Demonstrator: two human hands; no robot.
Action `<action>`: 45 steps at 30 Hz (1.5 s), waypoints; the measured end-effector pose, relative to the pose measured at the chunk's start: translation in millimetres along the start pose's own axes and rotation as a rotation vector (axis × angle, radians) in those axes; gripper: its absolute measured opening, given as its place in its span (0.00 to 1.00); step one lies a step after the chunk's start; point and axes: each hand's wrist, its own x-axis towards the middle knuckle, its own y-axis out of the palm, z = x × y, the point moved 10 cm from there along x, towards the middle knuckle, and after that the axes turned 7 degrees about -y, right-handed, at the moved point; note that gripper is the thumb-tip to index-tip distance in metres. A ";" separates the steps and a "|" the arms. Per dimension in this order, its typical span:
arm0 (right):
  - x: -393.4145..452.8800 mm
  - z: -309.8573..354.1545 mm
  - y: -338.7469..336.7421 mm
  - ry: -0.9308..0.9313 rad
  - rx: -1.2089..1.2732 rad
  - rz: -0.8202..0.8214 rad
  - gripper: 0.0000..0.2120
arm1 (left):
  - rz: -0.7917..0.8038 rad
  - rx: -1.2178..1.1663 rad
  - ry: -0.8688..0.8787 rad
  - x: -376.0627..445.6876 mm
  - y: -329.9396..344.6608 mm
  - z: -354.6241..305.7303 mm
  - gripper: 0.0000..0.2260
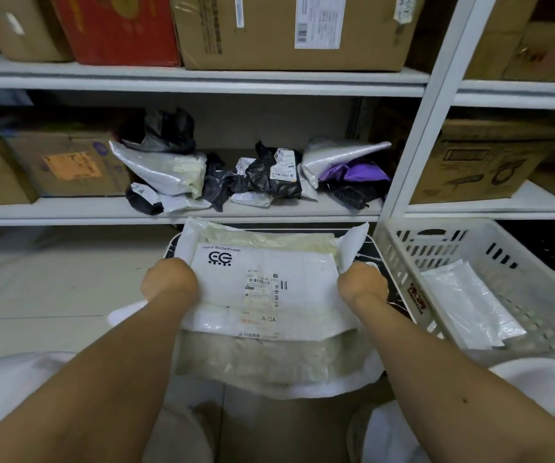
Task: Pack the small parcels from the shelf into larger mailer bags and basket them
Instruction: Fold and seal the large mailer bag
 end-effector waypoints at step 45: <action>8.2 -242.0 -200.6 0.318 -0.022 -0.147 0.13 | -0.506 0.170 1.101 -308.6 -109.0 -467.8 0.11</action>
